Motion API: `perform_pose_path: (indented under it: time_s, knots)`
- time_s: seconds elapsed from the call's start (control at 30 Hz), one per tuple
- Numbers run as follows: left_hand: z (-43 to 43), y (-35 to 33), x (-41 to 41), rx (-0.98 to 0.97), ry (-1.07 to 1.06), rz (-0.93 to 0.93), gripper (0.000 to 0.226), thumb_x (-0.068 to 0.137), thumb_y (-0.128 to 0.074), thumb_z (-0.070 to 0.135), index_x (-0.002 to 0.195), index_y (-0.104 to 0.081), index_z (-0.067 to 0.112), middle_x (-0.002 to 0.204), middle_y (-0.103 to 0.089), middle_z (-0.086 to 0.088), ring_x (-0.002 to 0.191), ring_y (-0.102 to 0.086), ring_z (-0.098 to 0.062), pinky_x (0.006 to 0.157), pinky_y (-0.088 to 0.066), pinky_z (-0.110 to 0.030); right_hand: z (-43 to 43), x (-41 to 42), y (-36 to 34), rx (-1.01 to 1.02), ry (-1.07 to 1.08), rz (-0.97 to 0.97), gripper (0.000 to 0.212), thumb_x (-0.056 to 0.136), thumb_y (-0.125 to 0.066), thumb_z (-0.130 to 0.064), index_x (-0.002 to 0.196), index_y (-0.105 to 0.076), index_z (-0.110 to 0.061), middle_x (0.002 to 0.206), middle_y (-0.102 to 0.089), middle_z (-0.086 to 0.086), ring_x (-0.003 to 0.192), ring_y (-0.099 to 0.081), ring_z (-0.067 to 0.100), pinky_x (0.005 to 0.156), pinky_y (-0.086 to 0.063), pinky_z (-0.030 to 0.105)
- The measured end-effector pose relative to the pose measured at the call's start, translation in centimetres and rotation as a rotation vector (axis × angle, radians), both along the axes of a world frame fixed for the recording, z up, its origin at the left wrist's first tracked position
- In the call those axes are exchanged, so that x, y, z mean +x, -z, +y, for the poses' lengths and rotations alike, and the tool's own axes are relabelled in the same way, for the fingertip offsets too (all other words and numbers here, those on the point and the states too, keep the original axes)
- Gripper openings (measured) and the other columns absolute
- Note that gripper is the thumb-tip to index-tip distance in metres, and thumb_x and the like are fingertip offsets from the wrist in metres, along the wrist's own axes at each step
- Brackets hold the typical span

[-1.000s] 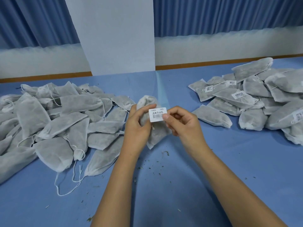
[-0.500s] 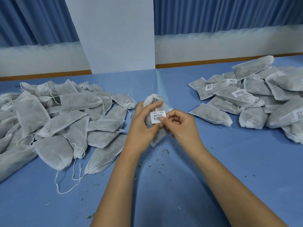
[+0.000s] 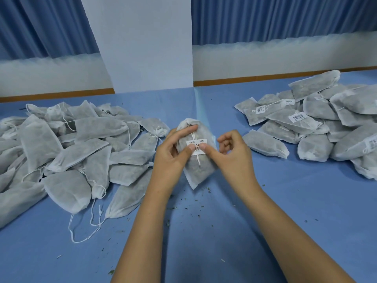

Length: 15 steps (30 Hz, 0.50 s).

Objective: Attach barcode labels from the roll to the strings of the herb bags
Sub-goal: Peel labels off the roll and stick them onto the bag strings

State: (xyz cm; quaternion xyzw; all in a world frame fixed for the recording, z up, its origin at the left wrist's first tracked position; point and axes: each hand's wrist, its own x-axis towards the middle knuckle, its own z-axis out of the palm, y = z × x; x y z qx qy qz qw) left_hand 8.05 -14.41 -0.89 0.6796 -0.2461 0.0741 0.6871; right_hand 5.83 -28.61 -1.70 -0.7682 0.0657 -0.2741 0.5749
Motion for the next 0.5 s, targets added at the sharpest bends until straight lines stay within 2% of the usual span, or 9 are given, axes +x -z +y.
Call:
perform_pose_path:
  time_s: [0.07,0.13,0.2,0.23,0.3,0.37,0.43,0.5]
  knots:
    - [0.1,-0.2,-0.2,-0.044,0.026,-0.009,0.042,0.087,-0.063,-0.004,0.12,-0.065,0.022,0.126,-0.063,0.003,0.122,-0.055,-0.004,0.099,-0.043,-0.021,0.2,-0.1,-0.2,0.101,-0.158,-0.022,0.022,0.078,-0.077,-0.026,0.091,-0.061,-0.017,0.081,-0.063,-0.005,0.07,-0.055,0.001,0.067,-0.044,0.014]
    - [-0.2,-0.2,-0.3,-0.107,0.036,0.003,0.053,0.086,-0.066,-0.004,0.129,-0.057,0.026,0.128,-0.062,0.003,0.119,-0.058,-0.004,0.093,-0.047,-0.019,0.3,-0.2,-0.2,0.172,-0.237,-0.019,0.01,0.083,-0.072,-0.02,0.085,-0.067,-0.012,0.076,-0.067,-0.005,0.069,-0.059,0.005,0.065,-0.046,0.018]
    - [-0.5,0.1,-0.1,-0.13,-0.016,0.108,0.071,0.086,-0.07,0.002,0.141,-0.041,0.036,0.121,-0.065,0.0,0.106,-0.065,-0.004,0.083,-0.052,-0.019,0.2,-0.1,0.0,0.233,-0.209,-0.03,0.013,0.084,-0.071,-0.019,0.079,-0.067,-0.007,0.069,-0.065,-0.003,0.065,-0.058,0.007,0.061,-0.046,0.018]
    - [-0.6,0.1,0.0,-0.106,-0.059,0.177,0.075,0.085,-0.072,0.008,0.146,-0.036,0.034,0.113,-0.068,-0.001,0.099,-0.068,-0.005,0.079,-0.053,-0.018,0.1,-0.1,0.1,0.25,-0.191,-0.033,0.014,0.084,-0.071,-0.019,0.079,-0.067,-0.006,0.069,-0.065,0.0,0.065,-0.058,0.008,0.061,-0.046,0.02]
    - [-0.9,0.4,0.3,-0.033,-0.105,0.248,0.059,0.087,-0.071,0.017,0.141,-0.047,0.02,0.101,-0.074,-0.003,0.088,-0.071,-0.009,0.071,-0.054,-0.017,0.0,0.0,0.2,0.282,-0.203,-0.025,0.013,0.084,-0.071,-0.019,0.08,-0.068,-0.007,0.073,-0.067,0.003,0.067,-0.061,0.01,0.063,-0.048,0.022]
    - [-0.9,0.8,0.4,-0.041,-0.148,0.228,0.036,0.088,-0.069,0.016,0.123,-0.062,0.011,0.094,-0.076,-0.005,0.08,-0.072,-0.01,0.064,-0.052,-0.016,-0.1,0.0,0.1,0.344,-0.287,0.015,0.008,0.084,-0.071,-0.017,0.085,-0.069,-0.009,0.079,-0.071,0.003,0.073,-0.066,0.012,0.066,-0.052,0.022]
    - [-1.1,0.8,0.5,-0.084,-0.197,0.21,0.031,0.088,-0.07,0.015,0.117,-0.064,0.011,0.089,-0.076,-0.003,0.077,-0.072,-0.008,0.061,-0.051,-0.015,-0.2,0.0,0.0,0.391,-0.336,0.054,0.008,0.083,-0.071,-0.012,0.09,-0.07,-0.008,0.086,-0.073,0.009,0.078,-0.069,0.016,0.071,-0.056,0.027]
    - [-1.5,0.7,0.5,-0.105,-0.188,0.219,0.034,0.087,-0.071,0.016,0.12,-0.061,0.013,0.088,-0.076,-0.001,0.078,-0.072,-0.007,0.061,-0.051,-0.014,-0.5,-0.1,-0.2,0.39,-0.307,0.058,0.009,0.083,-0.07,-0.009,0.091,-0.07,-0.003,0.089,-0.073,0.016,0.079,-0.069,0.021,0.075,-0.055,0.034]
